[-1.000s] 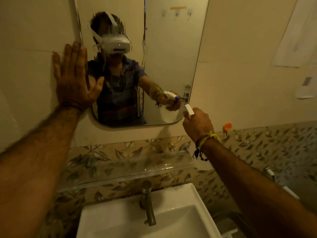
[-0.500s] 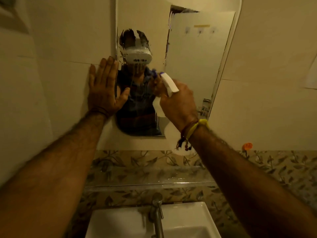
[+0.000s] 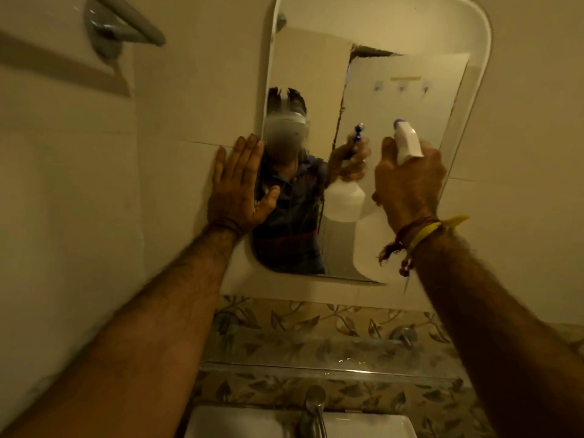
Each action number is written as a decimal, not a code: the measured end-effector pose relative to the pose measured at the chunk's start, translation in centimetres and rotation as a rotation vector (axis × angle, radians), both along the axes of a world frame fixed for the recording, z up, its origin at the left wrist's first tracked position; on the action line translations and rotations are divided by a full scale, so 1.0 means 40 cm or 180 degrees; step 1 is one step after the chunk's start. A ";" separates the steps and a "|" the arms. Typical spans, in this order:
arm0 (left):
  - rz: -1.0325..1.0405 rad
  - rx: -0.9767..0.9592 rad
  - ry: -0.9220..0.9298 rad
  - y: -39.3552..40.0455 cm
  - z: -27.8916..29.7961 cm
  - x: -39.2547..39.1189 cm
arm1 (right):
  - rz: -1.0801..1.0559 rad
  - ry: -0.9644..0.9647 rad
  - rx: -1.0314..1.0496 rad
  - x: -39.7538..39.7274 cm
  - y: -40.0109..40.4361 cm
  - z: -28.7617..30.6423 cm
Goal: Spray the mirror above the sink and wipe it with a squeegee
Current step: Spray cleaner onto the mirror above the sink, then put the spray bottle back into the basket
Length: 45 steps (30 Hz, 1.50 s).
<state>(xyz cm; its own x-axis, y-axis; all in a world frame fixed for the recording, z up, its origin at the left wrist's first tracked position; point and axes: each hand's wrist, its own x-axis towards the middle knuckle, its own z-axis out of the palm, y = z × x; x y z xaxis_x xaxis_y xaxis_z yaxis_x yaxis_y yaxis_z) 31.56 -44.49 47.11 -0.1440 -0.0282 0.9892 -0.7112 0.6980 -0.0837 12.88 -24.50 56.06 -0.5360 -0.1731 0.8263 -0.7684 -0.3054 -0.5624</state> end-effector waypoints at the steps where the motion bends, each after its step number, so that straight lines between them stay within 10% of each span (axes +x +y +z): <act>1: -0.0001 0.0024 -0.0016 0.000 0.001 0.001 | -0.0004 -0.0030 0.0066 -0.010 0.003 -0.016; 24: -0.0166 0.1329 -0.0230 0.205 -0.005 -0.014 | 0.0718 0.0055 0.0909 0.006 0.162 -0.235; 35: -0.1083 0.1245 -0.0980 0.600 -0.439 -0.329 | 0.0280 -0.1022 0.0990 -0.149 0.448 -0.513; 45: -0.1774 0.3816 -0.2298 0.919 -0.850 -0.591 | -0.0459 -0.1906 0.1407 -0.320 0.795 -0.861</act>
